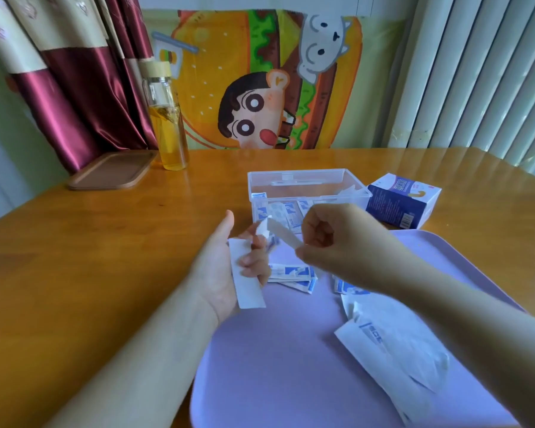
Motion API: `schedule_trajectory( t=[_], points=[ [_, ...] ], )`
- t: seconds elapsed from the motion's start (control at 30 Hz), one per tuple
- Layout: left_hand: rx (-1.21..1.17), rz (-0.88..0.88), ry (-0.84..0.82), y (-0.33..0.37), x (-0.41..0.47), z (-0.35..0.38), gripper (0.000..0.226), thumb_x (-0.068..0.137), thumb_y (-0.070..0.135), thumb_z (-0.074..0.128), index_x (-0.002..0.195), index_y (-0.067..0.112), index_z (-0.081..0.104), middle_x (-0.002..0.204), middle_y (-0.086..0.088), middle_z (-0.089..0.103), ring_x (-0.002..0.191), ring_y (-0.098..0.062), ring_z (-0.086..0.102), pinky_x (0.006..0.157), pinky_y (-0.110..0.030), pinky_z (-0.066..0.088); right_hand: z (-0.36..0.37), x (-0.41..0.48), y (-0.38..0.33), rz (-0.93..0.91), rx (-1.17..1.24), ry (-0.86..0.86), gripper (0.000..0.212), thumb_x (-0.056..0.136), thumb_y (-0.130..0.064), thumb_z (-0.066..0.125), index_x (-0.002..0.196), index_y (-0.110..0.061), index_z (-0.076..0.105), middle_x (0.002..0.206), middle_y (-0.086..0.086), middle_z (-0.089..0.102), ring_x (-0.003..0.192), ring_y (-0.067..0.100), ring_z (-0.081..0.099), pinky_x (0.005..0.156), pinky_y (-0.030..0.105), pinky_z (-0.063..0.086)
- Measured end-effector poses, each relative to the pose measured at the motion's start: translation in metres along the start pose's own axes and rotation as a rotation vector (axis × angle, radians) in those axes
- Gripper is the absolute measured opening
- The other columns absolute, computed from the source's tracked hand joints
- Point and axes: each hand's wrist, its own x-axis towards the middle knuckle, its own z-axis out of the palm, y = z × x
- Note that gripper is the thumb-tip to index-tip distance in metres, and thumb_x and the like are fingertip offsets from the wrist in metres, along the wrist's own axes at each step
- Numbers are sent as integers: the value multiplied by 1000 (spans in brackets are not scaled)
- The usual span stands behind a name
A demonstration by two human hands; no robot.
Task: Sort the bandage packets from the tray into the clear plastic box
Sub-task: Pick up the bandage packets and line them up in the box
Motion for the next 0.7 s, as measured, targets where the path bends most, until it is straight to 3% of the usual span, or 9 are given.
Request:
schedule_trajectory(
  t=[0.1, 0.17, 0.23, 0.3, 0.37, 0.47, 0.53, 0.63, 0.7],
  points=[
    [75, -42, 33, -8, -2, 4, 47, 85, 62, 47, 86, 16, 55, 59, 4, 47, 41, -7, 29, 48, -16, 22, 26, 1, -7, -4, 113, 16, 21, 74, -4, 60, 63, -20, 51, 46, -11, 51, 45, -2, 49, 46, 11, 36],
    [161, -38, 86, -11, -2, 3, 49, 84, 64, 48, 89, 16, 59, 55, 2, 48, 41, -9, 36, 45, -16, 34, 37, -1, -8, 5, 199, -43, 13, 76, -1, 59, 69, -12, 56, 57, -6, 65, 51, -5, 59, 50, 14, 45],
    [219, -40, 94, -12, -1, 2, 55, 83, 63, 50, 109, 16, 64, 68, -1, 56, 50, -14, 45, 45, -18, 40, 43, -1, -7, -19, 179, -51, 12, 76, -5, 61, 69, -14, 56, 67, 4, 68, 61, 5, 65, 57, 22, 49],
    [236, -69, 39, -12, 0, 1, 61, 83, 61, 51, 122, 15, 61, 94, -7, 61, 74, -19, 55, 58, -25, 44, 46, -3, -5, -53, 145, -48, 14, 76, -9, 63, 70, -18, 55, 67, 1, 66, 61, 8, 60, 57, 21, 45],
    [247, -92, -10, -12, -1, 1, 56, 83, 55, 54, 119, 13, 63, 100, -9, 61, 85, -22, 60, 65, -28, 48, 48, -3, -3, -82, 179, -78, 15, 78, -12, 64, 74, -22, 53, 68, -4, 62, 60, 7, 55, 59, 20, 45],
    [310, -9, 17, -15, 0, 2, 17, 87, 33, 59, 86, 16, 63, 67, -2, 61, 54, -15, 57, 51, -22, 43, 41, 2, 0, -80, 404, -160, 15, 82, -9, 65, 79, -17, 53, 75, 0, 66, 70, 20, 63, 73, 36, 51],
    [298, 37, 78, -16, 2, 2, 7, 85, 15, 60, 78, 17, 61, 62, -1, 55, 50, -11, 50, 49, -19, 40, 31, 10, 3, -18, 605, -163, 13, 86, -2, 60, 81, -11, 52, 77, 13, 68, 74, 32, 64, 79, 46, 51],
    [222, 37, 77, -15, 4, 2, 9, 88, 7, 57, 88, 14, 62, 64, -3, 53, 50, -9, 49, 45, -17, 40, 16, 23, 10, 100, 905, -86, 18, 89, 9, 48, 82, -8, 50, 75, 13, 67, 72, 26, 65, 78, 37, 54],
    [173, 23, 44, -10, 3, 2, 13, 92, 10, 51, 93, 11, 64, 62, -1, 51, 43, -7, 43, 41, -13, 35, 10, 30, 19, 104, 724, 9, 18, 90, 5, 49, 83, -10, 54, 78, 7, 67, 73, 20, 64, 77, 30, 53]
  ],
)
